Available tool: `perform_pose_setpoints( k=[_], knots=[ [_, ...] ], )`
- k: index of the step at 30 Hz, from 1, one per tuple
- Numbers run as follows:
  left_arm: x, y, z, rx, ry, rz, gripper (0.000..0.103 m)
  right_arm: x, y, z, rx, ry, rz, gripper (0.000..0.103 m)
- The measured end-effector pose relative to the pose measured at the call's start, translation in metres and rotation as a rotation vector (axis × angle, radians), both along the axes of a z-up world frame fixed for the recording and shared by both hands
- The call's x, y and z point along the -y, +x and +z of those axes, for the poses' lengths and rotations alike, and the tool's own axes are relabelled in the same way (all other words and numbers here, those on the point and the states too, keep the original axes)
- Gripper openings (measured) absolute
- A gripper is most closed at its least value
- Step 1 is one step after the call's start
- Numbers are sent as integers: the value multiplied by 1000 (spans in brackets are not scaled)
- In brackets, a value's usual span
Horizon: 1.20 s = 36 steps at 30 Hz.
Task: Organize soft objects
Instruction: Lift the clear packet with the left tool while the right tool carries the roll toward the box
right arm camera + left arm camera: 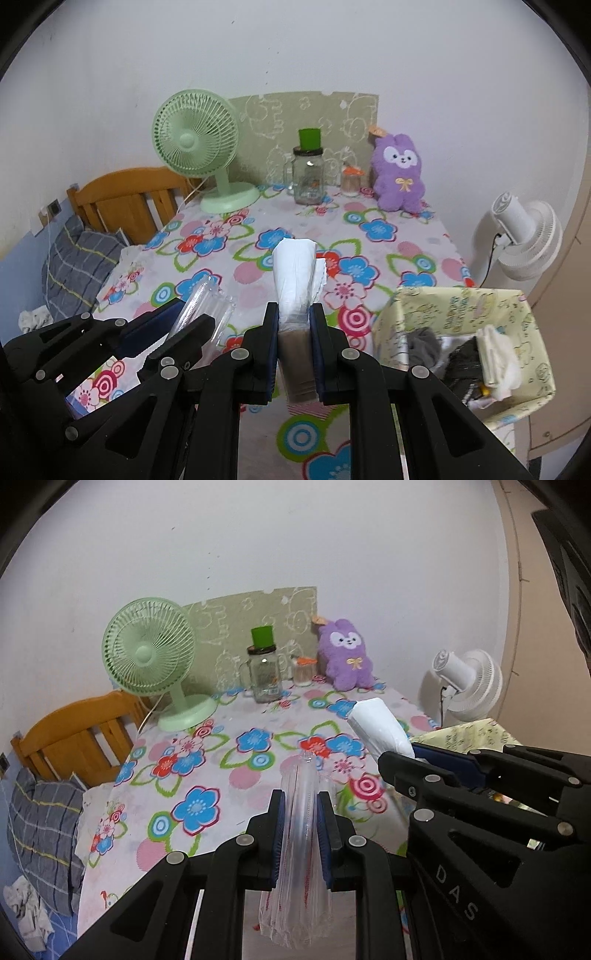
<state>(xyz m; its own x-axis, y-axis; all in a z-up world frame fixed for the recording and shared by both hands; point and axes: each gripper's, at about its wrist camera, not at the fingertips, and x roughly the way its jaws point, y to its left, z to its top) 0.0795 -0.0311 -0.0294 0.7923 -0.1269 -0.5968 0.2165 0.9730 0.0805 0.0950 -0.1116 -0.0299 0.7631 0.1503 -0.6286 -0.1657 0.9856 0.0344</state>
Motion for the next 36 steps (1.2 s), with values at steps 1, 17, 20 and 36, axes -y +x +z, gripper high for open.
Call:
perform_pose_setpoints(
  k=[1,17,20,36],
  knots=[
    [3,-1,1,3,-2,-4,15,3,-1,2,5,-1,-3,19],
    [60,0,8,13,-20,-88,15,61,-9,12,45,-20,-69,19],
    [72,2,8,13,-22,-108,16,74,-9,12,48,-20,-93,19],
    [127,18,0,-18,-39,-205,17,131,-4,5,26,-1,-180,19]
  ],
)
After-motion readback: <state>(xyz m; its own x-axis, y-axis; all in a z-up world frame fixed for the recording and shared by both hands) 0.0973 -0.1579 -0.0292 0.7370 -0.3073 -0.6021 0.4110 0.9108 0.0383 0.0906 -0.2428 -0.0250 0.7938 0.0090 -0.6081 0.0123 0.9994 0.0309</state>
